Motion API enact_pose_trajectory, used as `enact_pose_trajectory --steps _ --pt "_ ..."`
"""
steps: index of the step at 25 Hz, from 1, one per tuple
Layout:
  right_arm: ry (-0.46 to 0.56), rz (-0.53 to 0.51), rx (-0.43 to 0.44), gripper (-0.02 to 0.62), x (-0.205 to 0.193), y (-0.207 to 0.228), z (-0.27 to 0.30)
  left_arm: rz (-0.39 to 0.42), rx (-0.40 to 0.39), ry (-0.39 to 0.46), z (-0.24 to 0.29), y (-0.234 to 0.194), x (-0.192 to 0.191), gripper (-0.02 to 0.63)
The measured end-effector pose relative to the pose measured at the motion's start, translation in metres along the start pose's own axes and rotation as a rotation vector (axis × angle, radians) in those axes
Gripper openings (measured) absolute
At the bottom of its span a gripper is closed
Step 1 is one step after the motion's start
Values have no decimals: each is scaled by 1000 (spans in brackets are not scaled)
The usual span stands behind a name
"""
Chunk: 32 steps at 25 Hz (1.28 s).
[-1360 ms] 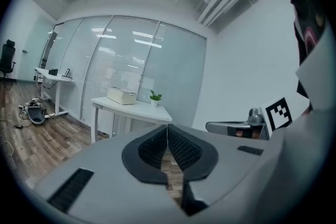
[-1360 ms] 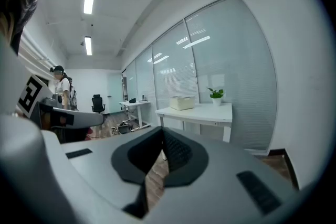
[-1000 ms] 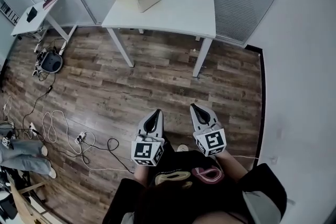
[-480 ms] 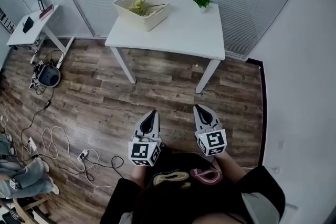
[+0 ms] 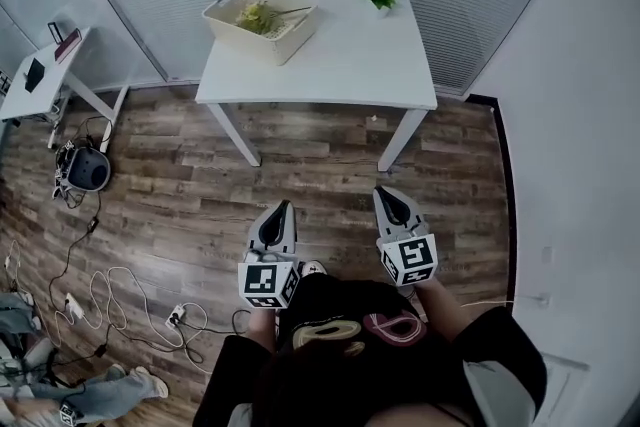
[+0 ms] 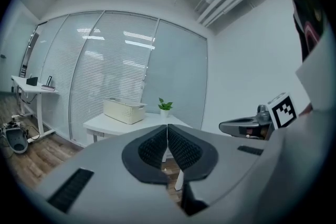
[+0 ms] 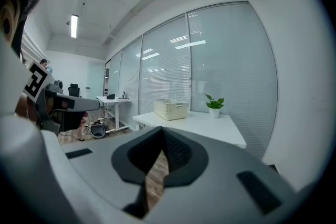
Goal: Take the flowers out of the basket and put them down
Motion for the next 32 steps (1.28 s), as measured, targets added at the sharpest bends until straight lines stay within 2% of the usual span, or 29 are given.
enact_pose_trajectory --steps 12,19,25,32 --pt "-36 38 -15 9 -6 -18 31 -16 37 -14 2 -48 -1 17" --pt "-38 59 5 9 -7 -9 55 -22 71 -14 17 -63 0 17" --pt "-40 32 60 9 -5 22 99 -30 114 -8 59 -68 1 17" --pt "-36 25 128 9 10 70 179 -53 183 5 123 -81 18 17"
Point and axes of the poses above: the fingertips, and each gripper's own axes: z forward along the fingers, y to its right, x out of its top, the point moved 3 cm from there along -z, backward along the fingers, and after that the axes turned 3 degrees about -z, right-handed, at the moved point
